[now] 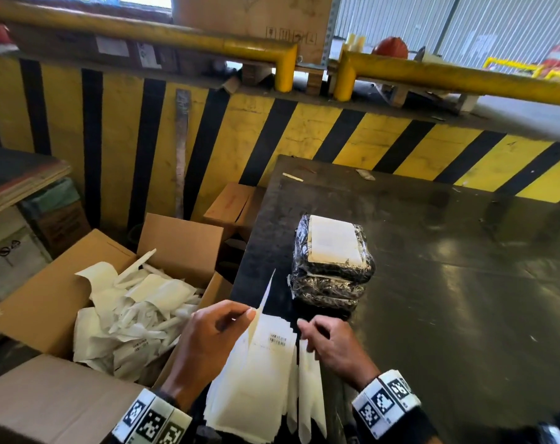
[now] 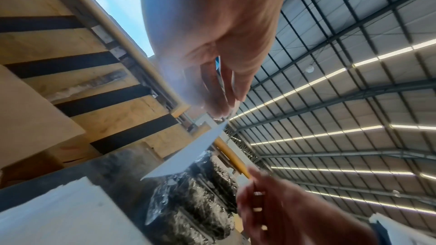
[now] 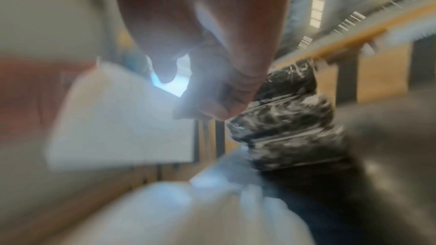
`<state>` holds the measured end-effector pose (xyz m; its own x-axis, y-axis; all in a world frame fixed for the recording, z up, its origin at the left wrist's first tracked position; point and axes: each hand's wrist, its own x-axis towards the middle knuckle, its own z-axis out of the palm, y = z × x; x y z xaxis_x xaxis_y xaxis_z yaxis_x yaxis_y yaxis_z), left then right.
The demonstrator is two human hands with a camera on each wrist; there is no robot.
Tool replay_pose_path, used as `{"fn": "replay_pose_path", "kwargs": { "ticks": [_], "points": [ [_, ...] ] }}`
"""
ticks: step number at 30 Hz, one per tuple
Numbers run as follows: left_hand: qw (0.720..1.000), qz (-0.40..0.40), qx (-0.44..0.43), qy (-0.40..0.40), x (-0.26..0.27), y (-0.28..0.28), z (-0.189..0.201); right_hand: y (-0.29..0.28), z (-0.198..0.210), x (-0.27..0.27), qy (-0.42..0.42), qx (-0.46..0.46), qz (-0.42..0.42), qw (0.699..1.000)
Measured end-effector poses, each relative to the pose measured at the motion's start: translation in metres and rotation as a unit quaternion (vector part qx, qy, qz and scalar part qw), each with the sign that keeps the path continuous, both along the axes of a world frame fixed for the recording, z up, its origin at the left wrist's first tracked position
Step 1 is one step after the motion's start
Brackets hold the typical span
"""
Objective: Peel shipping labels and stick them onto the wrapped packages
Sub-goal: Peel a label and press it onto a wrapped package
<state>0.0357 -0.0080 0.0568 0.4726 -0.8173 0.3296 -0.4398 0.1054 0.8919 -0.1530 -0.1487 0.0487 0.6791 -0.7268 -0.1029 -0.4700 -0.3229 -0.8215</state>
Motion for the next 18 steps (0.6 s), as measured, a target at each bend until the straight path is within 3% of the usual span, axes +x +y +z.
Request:
{"fn": "replay_pose_path", "kwargs": {
  "ticks": [3, 8, 12, 16, 18],
  "points": [
    [0.997, -0.047, -0.013, -0.062, -0.009, -0.012, 0.015, 0.003, 0.032, 0.017, -0.116, 0.115, -0.048, 0.985],
    [0.989, -0.102, -0.025, -0.104, -0.032, -0.019, 0.02, 0.006, 0.044, 0.027, -0.132, 0.07, -0.055, 0.987],
    [0.995, -0.082, -0.038, -0.041, -0.02, -0.017, 0.021, 0.008, 0.043, 0.02, -0.182, 0.036, -0.087, 0.979],
    [0.998, 0.047, -0.011, 0.042, -0.003, -0.032, 0.028, 0.005, 0.054, 0.009, -0.223, 0.088, -0.064, 0.969],
    [0.993, 0.007, 0.024, 0.114, -0.001, -0.04, 0.03, 0.0, 0.057, 0.004, -0.216, 0.106, -0.049, 0.969]
  ]
}}
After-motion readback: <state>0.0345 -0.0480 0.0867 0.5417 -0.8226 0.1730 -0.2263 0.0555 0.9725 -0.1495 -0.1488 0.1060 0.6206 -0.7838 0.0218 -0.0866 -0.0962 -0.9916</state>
